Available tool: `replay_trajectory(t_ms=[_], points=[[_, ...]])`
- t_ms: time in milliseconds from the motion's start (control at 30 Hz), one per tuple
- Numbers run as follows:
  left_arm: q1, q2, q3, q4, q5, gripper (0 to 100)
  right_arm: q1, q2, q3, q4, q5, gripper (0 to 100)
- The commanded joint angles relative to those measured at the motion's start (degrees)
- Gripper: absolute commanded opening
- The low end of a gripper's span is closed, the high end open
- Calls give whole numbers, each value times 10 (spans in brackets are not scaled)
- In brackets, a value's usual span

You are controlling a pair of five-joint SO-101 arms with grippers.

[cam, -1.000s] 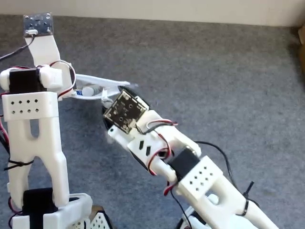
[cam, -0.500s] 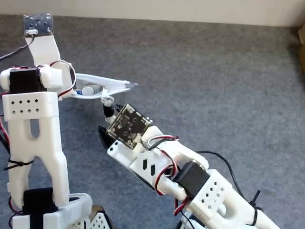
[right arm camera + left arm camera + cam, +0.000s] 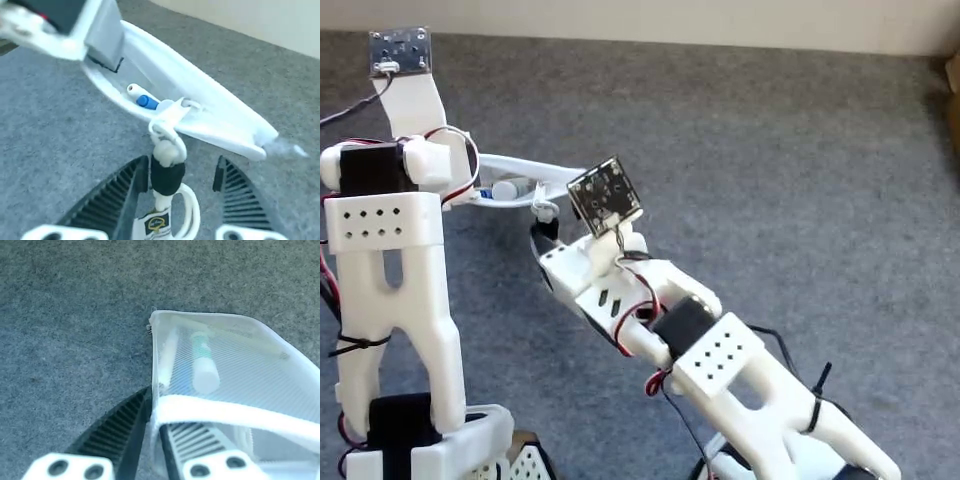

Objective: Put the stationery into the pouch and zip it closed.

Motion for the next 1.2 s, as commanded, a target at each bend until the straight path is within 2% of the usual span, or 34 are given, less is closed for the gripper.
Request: replay_trajectory(t_ms=[0,133,433,567,733,1000,1167], points=[[-2,2,5,-9,6,7,15,16,-8,-44,-7,202],[-2,2,5,-9,6,7,16,27,-8,-57,-7,189],[-2,3,5,-10,6,7,30,27,-7,-84,-3,7],[-2,3,5,-10,6,7,54,20,-7,-78,13,4],[-2,3,1,-10,4,7,59,-14,-11,2,129,4],[-1,2,-22,-10,2,18,59,-118,-8,183,218,4],[9,2,-38,-5,2,169,59,-156,-7,292,244,4]])
